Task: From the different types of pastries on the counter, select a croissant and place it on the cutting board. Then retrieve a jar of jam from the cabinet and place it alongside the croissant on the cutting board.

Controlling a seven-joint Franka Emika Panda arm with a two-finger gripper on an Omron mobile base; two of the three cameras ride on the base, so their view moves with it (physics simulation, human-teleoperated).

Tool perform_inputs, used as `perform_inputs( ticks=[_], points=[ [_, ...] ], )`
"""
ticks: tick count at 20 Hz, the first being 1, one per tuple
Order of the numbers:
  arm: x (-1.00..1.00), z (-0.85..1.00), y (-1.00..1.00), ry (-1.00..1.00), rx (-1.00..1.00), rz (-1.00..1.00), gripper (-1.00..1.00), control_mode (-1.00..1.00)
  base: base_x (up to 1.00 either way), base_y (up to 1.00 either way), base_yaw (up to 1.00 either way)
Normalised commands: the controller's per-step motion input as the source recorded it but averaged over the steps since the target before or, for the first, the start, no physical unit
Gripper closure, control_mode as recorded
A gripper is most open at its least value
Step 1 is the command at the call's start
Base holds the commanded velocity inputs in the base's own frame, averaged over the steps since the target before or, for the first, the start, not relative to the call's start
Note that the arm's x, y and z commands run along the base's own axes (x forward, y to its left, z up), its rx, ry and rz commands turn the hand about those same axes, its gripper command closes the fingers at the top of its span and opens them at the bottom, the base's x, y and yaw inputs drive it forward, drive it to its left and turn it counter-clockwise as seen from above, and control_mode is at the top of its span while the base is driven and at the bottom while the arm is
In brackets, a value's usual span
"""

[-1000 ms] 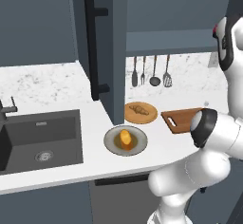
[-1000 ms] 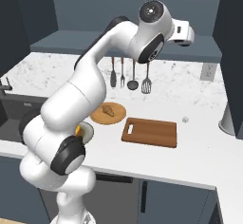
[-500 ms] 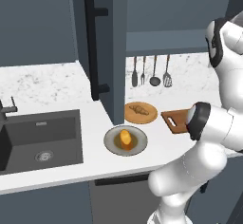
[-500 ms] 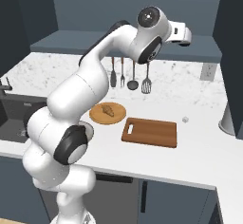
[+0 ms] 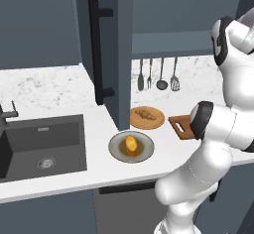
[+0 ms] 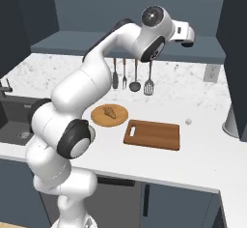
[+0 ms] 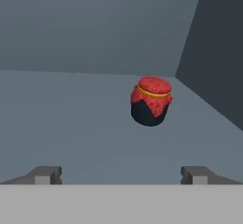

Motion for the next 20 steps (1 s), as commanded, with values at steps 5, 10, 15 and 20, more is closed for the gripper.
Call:
perform_inputs(
  ticks=[5, 10, 15, 20],
  points=[
    [0.36, 0.22, -0.35, 0.0, 0.09, 0.0, -1.0, -1.0, 0.0, 0.0, 0.0],
    [0.29, 0.2, -0.17, 0.02, 0.08, 0.0, -1.0, -1.0, 0.0, 0.0, 0.0],
    [0.38, 0.02, -0.27, 0.1, 0.07, 0.03, -1.0, -1.0, 0.0, 0.0, 0.0],
    [0.35, 0.08, -0.25, 0.12, 0.09, 0.04, -1.0, -1.0, 0.0, 0.0, 0.0]
  ],
)
